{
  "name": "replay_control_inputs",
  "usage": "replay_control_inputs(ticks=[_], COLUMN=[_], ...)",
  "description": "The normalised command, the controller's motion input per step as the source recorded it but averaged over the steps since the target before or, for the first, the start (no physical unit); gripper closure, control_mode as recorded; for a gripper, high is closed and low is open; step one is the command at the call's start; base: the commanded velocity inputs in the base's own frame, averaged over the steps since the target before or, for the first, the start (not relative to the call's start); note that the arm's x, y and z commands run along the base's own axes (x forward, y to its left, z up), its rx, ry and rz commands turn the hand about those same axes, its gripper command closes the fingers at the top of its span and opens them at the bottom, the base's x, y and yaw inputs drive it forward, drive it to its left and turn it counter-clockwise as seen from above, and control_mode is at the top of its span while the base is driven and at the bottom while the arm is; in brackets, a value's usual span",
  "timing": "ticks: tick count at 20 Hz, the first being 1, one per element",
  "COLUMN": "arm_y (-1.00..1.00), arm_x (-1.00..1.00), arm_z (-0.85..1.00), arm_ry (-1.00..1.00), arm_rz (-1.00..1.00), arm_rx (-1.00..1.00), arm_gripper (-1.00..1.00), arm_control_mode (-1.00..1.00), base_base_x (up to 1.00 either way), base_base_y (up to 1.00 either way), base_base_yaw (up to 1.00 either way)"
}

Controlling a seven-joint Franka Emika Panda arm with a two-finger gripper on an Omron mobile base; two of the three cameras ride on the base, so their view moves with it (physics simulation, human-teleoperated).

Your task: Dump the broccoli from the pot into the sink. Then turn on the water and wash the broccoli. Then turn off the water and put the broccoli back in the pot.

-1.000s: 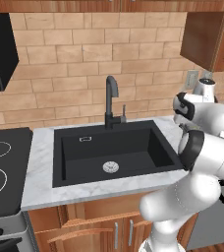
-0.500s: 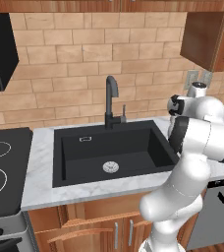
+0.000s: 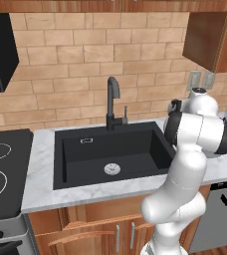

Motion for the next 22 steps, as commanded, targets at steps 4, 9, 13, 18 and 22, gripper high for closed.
replay_control_inputs(ticks=[4,9,13,18,22], arm_y=[-0.08,-0.05,-0.03,-0.01,0.00], arm_x=[0.09,0.04,0.03,-0.10,-0.34], arm_z=[-0.32,-0.35,-0.44,-0.54,-0.48], arm_ry=[0.00,0.00,0.00,0.05,0.02], arm_rz=[-0.02,0.00,0.00,0.08,0.10], arm_rx=[-0.01,-0.03,-0.03,-0.01,0.01], arm_gripper=[-1.00,-1.00,-1.00,1.00,1.00], arm_control_mode=[-1.00,-1.00,-1.00,-1.00,-1.00], base_base_x=[0.00,0.00,0.00,0.00,0.00], base_base_y=[0.00,0.00,0.00,0.00,0.00], base_base_yaw=[0.00,0.00,0.00,0.00,0.00])
